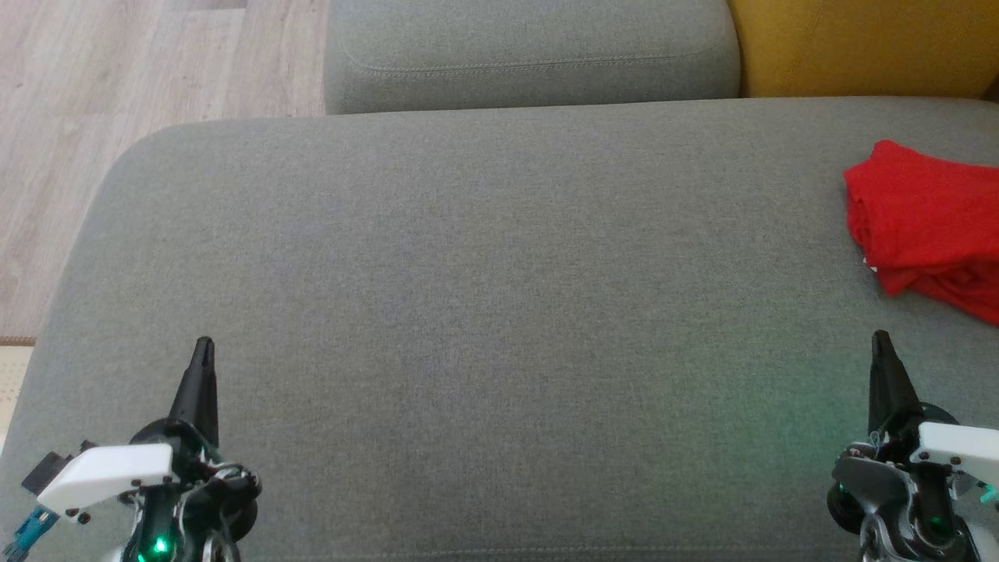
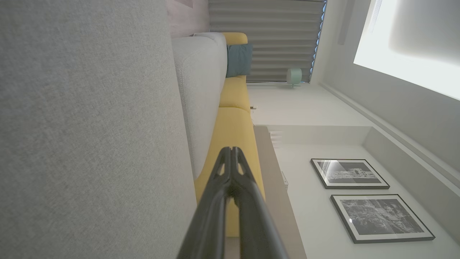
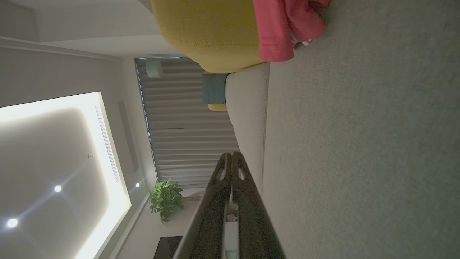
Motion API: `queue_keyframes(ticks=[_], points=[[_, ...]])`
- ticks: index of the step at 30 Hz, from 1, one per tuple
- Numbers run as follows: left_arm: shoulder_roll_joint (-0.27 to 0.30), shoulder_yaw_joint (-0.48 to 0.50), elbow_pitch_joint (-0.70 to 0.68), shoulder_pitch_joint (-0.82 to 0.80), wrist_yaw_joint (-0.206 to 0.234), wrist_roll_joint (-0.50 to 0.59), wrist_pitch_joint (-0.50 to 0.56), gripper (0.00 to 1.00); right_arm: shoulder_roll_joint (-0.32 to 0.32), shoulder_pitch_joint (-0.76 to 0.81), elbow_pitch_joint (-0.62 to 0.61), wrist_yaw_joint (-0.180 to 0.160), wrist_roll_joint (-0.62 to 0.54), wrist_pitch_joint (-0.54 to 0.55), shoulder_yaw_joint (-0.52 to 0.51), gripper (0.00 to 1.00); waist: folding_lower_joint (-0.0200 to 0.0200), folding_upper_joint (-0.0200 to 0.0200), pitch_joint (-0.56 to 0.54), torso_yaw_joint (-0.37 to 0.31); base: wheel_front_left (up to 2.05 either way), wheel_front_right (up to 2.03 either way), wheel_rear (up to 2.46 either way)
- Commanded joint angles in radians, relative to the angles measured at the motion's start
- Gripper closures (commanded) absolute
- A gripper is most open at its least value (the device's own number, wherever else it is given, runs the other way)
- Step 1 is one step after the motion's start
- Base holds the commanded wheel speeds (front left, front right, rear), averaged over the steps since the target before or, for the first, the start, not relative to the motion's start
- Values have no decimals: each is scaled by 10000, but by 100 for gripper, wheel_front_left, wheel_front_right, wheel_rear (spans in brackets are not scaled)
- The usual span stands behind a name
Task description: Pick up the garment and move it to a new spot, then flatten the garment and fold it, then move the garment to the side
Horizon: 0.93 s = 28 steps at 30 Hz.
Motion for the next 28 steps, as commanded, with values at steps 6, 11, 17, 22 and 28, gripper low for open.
queue_keyframes(ticks=[6, 11, 17, 22, 28], points=[[65, 345, -280, -525, -69, 74, 37, 100, -43, -520, -379, 69, -42, 65, 196, 100, 0, 0, 0, 0, 0, 0, 0], [62, 349, -280, -525, -69, 78, 40, 100, -40, -521, -379, 69, -46, 69, 192, 100, 0, 0, 0, 0, 0, 0, 0], [57, 356, -280, -526, -69, 84, 46, 100, -36, -521, -379, 69, -51, 74, 186, 100, 0, 0, 0, 0, 0, 0, 0], [54, 361, -280, -526, -69, 88, 50, 100, -33, -522, -378, 69, -55, 77, 181, 100, 0, 0, 0, 0, 0, 0, 0], [50, 367, -280, -527, -69, 93, 54, 100, -29, -522, -378, 69, -59, 81, 176, 100, 0, 0, 0, 0, 0, 0, 0]])
